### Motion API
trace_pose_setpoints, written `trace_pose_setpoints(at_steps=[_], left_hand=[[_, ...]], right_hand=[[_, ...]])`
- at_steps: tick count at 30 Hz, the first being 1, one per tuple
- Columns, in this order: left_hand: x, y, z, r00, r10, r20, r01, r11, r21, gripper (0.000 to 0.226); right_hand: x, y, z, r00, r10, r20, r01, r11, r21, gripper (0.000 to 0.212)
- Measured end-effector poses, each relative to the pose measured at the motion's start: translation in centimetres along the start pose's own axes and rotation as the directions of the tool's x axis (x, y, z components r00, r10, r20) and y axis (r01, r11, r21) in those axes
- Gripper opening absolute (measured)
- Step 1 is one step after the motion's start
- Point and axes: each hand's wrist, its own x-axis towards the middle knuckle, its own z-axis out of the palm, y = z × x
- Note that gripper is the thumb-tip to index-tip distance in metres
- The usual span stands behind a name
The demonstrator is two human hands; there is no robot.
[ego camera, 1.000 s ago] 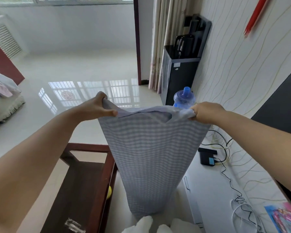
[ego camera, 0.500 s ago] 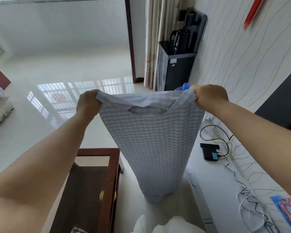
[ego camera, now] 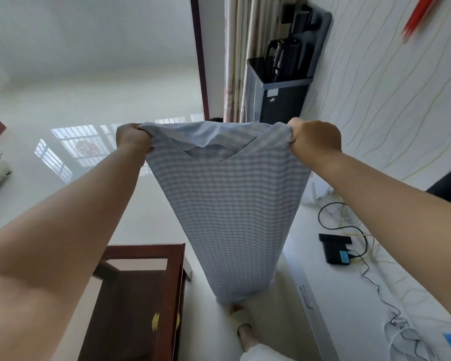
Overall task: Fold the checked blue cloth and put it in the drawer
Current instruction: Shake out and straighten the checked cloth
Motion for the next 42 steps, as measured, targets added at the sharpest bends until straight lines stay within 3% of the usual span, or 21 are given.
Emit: trace_pose_setpoints(at_steps=[7, 13, 17, 20, 23, 28, 30, 34, 38, 42], left_hand=[[8.9, 3.5, 3.5, 0.995, 0.060, -0.084, -0.067, 0.994, -0.088, 0.023], [14.5, 7.9, 2.1, 0.982, 0.154, -0.114, -0.177, 0.954, -0.240, 0.024], [14.8, 9.5, -0.9, 0.953, 0.279, -0.116, -0.297, 0.934, -0.196, 0.031], [13.8, 6.7, -4.4, 0.946, 0.290, -0.147, -0.300, 0.953, -0.051, 0.023], [11.5, 1.6, -9.0, 0.957, 0.210, -0.202, -0.184, 0.973, 0.139, 0.024], [7.4, -8.7, -20.6, 0.965, 0.074, -0.250, 0.017, 0.939, 0.343, 0.006], [4.9, -12.0, -26.7, 0.976, 0.055, -0.209, 0.064, 0.850, 0.523, 0.007], [-2.4, -17.9, -38.0, 0.997, -0.073, -0.024, 0.055, 0.460, 0.886, 0.004], [-10.8, -25.0, -45.8, 0.985, -0.164, 0.049, -0.019, 0.181, 0.983, 0.013], [-17.0, -30.1, -49.3, 0.986, -0.126, 0.107, -0.106, 0.015, 0.994, 0.034]], right_hand=[[11.0, -0.8, 2.1, 1.000, 0.013, -0.028, -0.010, 0.993, 0.116, 0.006], [16.4, -2.8, 2.1, 0.988, -0.016, -0.156, 0.048, 0.978, 0.204, 0.021], [16.9, -4.8, 1.4, 0.984, -0.060, -0.167, 0.100, 0.966, 0.240, 0.025], [15.6, -7.1, 2.0, 0.985, -0.164, 0.058, 0.138, 0.940, 0.312, 0.022], [12.3, -10.8, 4.3, 0.860, -0.328, 0.391, 0.125, 0.878, 0.462, 0.010], [2.5, -19.1, 8.8, 0.704, -0.482, 0.521, 0.052, 0.767, 0.639, 0.013], [-1.9, -22.4, 9.3, 0.600, -0.549, 0.582, 0.045, 0.750, 0.660, 0.004], [-11.9, -28.3, 9.8, 0.392, -0.623, 0.677, 0.076, 0.755, 0.651, 0.011], [-22.2, -33.3, 10.4, 0.266, -0.652, 0.710, 0.209, 0.758, 0.618, 0.019], [-29.0, -36.3, 10.7, 0.191, -0.610, 0.769, 0.300, 0.782, 0.546, 0.023]])
